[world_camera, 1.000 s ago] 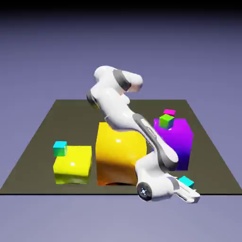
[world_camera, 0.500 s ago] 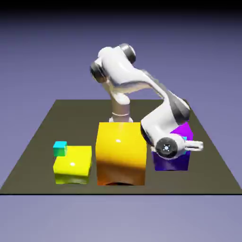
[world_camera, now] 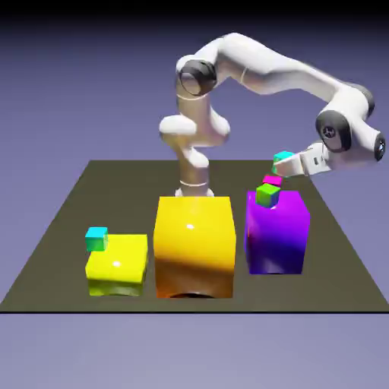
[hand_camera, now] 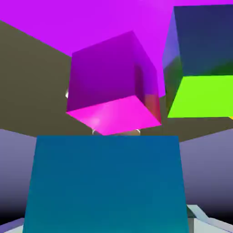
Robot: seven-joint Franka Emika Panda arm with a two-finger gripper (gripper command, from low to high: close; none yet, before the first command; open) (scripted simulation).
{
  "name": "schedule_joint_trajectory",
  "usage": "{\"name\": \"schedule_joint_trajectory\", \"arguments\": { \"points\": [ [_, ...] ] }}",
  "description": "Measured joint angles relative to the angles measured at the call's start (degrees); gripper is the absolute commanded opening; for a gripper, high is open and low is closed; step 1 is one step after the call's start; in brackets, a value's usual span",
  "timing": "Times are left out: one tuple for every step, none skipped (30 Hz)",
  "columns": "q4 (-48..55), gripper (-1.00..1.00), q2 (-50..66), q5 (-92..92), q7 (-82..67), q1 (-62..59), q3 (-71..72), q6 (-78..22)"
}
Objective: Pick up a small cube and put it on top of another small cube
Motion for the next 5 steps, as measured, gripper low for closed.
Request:
{"name": "schedule_joint_trajectory", "arguments": {
  "points": [
    [-2.07,-1.0,-0.96,0.12,-0.58,-0.78,0.23,1.33],
    [-4.15,-1.0,-1.91,0.25,-1.15,-1.56,0.46,2.66],
    [-5.6,1.0,-2.58,0.34,-1.55,-2.1,0.62,3.59],
    [-5.6,1.0,-2.58,0.25,-1.59,-2.1,0.62,3.58],
    [-5.6,1.0,-2.58,0.25,-1.59,-2.1,0.62,3.58]
  ]
}}
